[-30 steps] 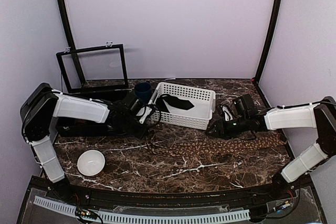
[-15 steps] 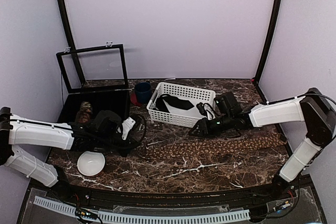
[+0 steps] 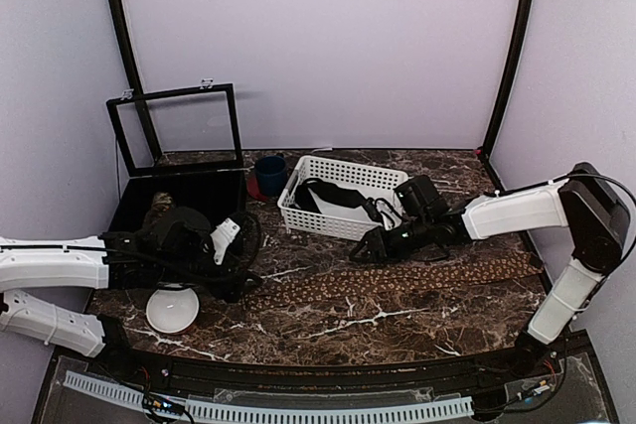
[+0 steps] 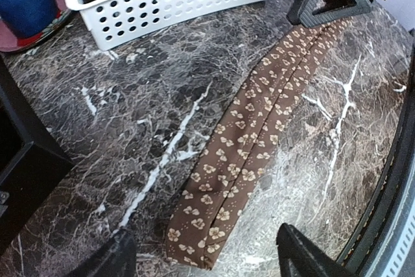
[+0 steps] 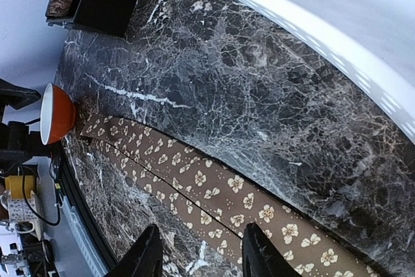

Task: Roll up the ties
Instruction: Flatten out the tie at the center of the board, then move the tie to the center of the board.

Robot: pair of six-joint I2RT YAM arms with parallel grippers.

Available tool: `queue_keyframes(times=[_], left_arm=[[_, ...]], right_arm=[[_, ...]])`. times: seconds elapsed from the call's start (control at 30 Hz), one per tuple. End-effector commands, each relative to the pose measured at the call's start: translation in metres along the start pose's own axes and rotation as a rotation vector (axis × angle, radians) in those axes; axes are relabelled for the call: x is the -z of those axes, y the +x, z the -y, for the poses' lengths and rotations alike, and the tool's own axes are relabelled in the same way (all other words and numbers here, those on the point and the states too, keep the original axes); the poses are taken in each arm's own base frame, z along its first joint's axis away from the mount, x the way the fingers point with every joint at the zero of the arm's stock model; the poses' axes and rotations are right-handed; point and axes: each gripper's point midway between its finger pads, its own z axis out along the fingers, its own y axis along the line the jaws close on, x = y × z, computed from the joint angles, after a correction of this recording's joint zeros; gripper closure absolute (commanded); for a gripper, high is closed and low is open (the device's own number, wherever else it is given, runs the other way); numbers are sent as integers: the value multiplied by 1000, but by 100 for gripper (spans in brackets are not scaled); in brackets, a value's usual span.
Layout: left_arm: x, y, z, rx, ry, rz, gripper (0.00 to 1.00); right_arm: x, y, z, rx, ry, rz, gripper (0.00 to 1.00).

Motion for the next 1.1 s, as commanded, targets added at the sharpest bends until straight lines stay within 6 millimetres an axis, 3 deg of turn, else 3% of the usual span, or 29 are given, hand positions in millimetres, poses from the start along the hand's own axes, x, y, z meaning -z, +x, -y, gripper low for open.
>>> queue_keyframes(times=[0.0, 0.17, 0.3, 0.53, 0.63, 0.9, 1.07], left_arm=[[-17, -10, 17, -99, 59, -87, 19], [-56, 8, 37, -200, 168, -281, 13], [-81, 19, 40, -256, 197, -377, 12], [-109, 43, 42, -331, 233, -534, 14], [-112, 52, 36, -358, 214, -571, 26], [-106, 66, -6, -491, 46, -632, 67], [-99, 60, -14, -605, 21, -577, 78]], right_arm=[[15, -8, -5, 38, 0, 38, 56], [47, -16, -3, 16, -26, 118, 50], [69, -21, -3, 20, -31, 166, 39], [83, -22, 3, 19, -20, 186, 31], [86, -22, 5, 12, -21, 195, 31], [81, -13, 12, 6, -28, 165, 32], [69, -3, 25, -4, 0, 102, 36]])
